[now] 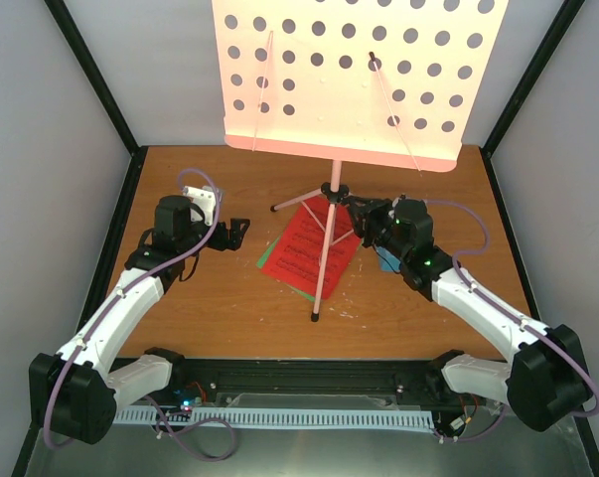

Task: Pack up the instrument practice props

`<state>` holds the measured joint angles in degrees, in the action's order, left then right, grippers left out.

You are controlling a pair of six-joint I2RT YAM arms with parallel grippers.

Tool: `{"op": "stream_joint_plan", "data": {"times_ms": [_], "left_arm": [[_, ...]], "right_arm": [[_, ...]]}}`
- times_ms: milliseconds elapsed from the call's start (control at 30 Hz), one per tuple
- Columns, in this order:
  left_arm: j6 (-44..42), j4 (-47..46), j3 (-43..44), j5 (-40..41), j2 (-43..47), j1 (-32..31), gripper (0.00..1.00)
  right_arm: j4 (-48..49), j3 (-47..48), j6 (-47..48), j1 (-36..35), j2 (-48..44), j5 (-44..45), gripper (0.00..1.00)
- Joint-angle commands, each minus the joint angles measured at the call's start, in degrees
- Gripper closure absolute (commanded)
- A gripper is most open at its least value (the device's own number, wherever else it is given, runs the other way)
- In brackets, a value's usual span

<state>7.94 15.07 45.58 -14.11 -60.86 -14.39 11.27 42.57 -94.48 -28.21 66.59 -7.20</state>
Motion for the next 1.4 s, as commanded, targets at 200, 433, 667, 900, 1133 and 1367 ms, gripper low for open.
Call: {"op": "stream_joint_plan", "data": {"times_ms": [200, 433, 667, 900, 1133, 1367], "left_arm": [[-1.57, -0.12, 1.78, 0.06, -0.29, 0.24, 0.00], [-1.53, -0.09, 1.75, 0.13, -0.28, 0.24, 0.00], [-1.52, -0.13, 1.76, -0.12, -0.60, 0.24, 0.01], [-1.44, -0.24, 1.87, -0.65, -0.99, 0.24, 0.00], [-1.44, -0.20, 1.83, -0.83, -1.22, 0.24, 0.00], [-1.35, -0.16, 1.88, -1.16, -1.10, 0.24, 0.00]], "right_arm": [[1.20, 1.55, 4.53, 0.18, 1.39, -1.76, 0.96], [-1.21, 1.53, 18.67, -0.30, 0.78, 2.51, 0.97], [2.06, -2.51, 46.81, -0.88, 0.32, 9.67, 0.97], [6.28, -4.13, 76.90, -0.97, 1.35, 7.71, 0.97], [9.32, -3.83, 97.10, -1.27, 2.31, 9.01, 0.97], [11.53, -3.79, 114.69, -2.55, 1.35, 10.28, 0.97]]}}
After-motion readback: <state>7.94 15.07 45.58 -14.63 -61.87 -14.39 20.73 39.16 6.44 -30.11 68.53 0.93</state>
